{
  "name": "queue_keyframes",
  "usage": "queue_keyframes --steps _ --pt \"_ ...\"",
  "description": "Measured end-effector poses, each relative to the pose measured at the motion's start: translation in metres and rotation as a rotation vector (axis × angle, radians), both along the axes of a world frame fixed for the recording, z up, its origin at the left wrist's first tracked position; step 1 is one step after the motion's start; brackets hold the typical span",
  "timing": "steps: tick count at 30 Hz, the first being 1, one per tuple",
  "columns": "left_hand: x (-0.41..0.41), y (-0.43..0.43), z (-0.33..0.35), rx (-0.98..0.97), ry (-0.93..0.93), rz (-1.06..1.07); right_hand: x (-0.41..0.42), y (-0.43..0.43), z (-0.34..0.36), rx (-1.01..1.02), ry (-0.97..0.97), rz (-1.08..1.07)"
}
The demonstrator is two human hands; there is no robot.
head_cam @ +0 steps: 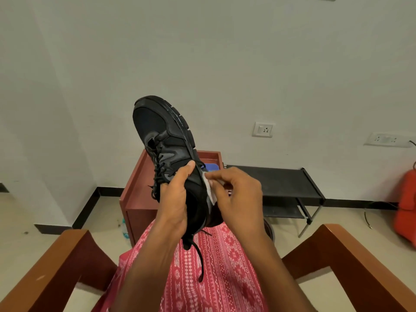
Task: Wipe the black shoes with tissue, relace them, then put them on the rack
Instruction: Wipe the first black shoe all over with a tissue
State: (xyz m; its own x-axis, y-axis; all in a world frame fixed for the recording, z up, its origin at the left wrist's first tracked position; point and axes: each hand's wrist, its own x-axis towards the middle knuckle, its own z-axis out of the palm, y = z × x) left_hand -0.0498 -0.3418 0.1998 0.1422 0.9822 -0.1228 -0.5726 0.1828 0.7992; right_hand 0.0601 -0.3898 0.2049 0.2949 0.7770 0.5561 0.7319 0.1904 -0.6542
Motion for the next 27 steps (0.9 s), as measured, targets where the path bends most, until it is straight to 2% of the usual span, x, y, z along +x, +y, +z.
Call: queue_keyframes --steps 6,8,12,16,20,24,27 --pt "-0.001 0.003 0.001 -0.061 -0.069 0.037 -0.015 -0.017 0.005 -0.012 0.055 0.103" --pt "-0.003 0.005 0.002 -0.074 -0.087 0.052 -0.023 -0.027 -0.001 0.035 0.01 0.11" --pt "-0.003 0.002 0.0 -0.027 -0.092 -0.053 -0.035 -0.015 -0.006 0.167 -0.078 0.042" --pt "-0.002 0.001 0.0 0.024 -0.187 -0.119 -0.036 0.006 -0.004 0.189 -0.087 0.038" --pt "-0.01 0.004 0.001 -0.035 -0.188 -0.203 -0.041 -0.011 -0.021 0.225 -0.119 0.048" --pt "-0.009 0.005 0.0 -0.078 -0.173 -0.09 -0.036 -0.029 -0.041 0.229 -0.117 0.027" --pt "-0.006 0.005 -0.001 -0.089 -0.154 -0.094 -0.033 -0.019 -0.035 0.229 -0.093 0.02"
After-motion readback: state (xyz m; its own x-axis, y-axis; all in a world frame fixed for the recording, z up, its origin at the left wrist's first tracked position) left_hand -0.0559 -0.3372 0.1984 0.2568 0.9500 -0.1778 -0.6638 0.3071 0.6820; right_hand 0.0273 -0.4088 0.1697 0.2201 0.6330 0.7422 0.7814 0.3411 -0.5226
